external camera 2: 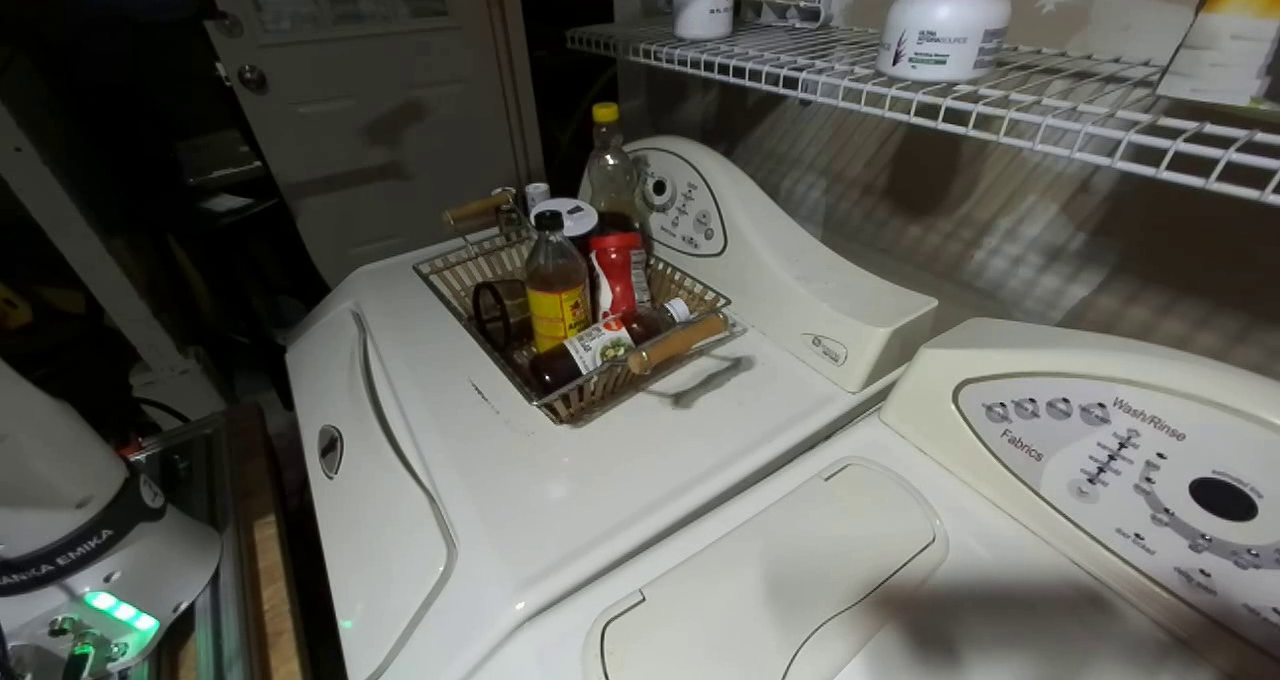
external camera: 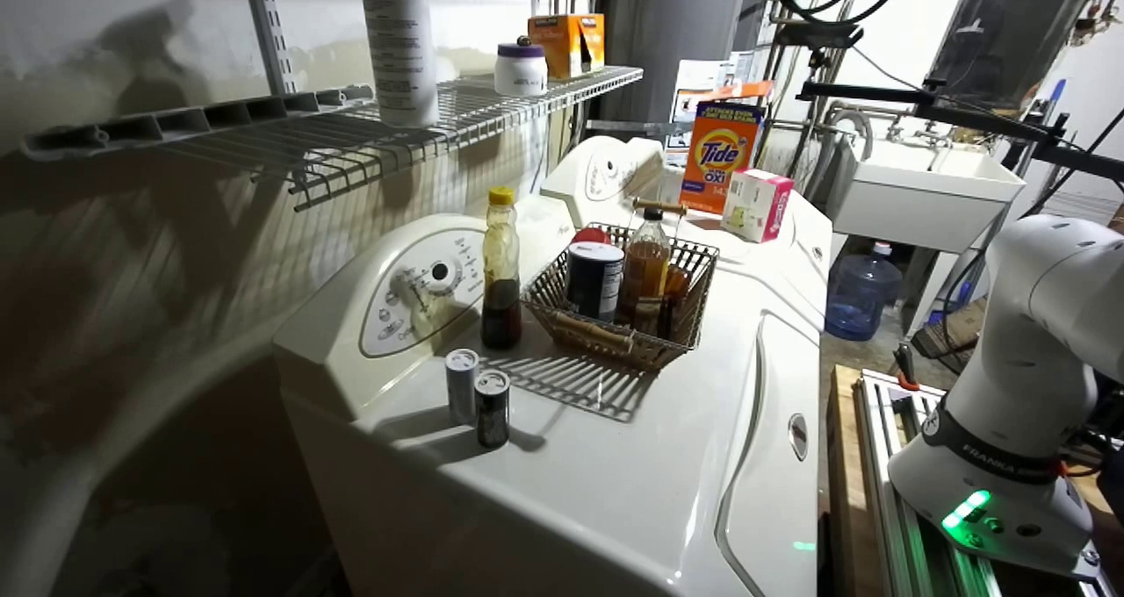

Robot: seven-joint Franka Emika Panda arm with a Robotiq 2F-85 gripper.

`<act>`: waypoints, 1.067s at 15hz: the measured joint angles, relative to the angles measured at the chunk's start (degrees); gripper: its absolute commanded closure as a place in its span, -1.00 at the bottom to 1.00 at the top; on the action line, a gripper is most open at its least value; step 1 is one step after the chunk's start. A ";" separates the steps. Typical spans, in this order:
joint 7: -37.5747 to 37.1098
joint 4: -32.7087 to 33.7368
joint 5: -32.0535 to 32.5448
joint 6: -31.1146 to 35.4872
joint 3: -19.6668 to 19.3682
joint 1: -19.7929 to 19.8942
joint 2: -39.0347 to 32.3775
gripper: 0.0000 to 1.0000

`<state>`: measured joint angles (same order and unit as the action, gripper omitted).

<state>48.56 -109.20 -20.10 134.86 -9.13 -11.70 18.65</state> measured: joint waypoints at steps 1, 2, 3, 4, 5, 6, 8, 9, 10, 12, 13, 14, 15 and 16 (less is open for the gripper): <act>2.04 0.03 -3.78 2.27 -0.35 -0.77 -0.72 -1.00; 4.38 0.14 -7.75 4.40 -0.76 -1.58 -1.44 -1.00; 7.11 0.36 -12.09 6.36 -1.16 -2.39 -2.22 -1.00; 9.91 0.72 -16.55 7.98 -1.84 -3.49 -2.97 -1.00; 12.85 1.23 -21.01 9.37 -2.82 -4.95 -3.75 -1.00; 16.01 1.90 -25.54 10.26 -3.82 -6.37 -4.52 -1.00; 22.43 3.55 -34.04 10.92 -4.72 -7.58 -6.11 -1.00; 25.50 4.49 -37.88 10.88 -4.31 -7.06 -6.93 -1.00; 28.29 5.36 -41.03 10.70 -3.78 -6.33 -7.75 -1.00; 30.67 6.58 -43.53 10.49 -3.05 -5.16 -9.02 -1.00; 30.88 6.91 -43.84 10.49 -2.90 -4.94 -9.39 -1.00; 30.92 7.12 -43.99 10.48 -2.86 -4.90 -9.56 -1.00; 30.92 7.28 -44.02 10.48 -2.84 -4.90 -9.62 -1.00; 30.92 7.41 -44.04 10.46 -2.83 -4.90 -9.64 -1.00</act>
<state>79.49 -101.80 -64.14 145.32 -11.96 -16.60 9.00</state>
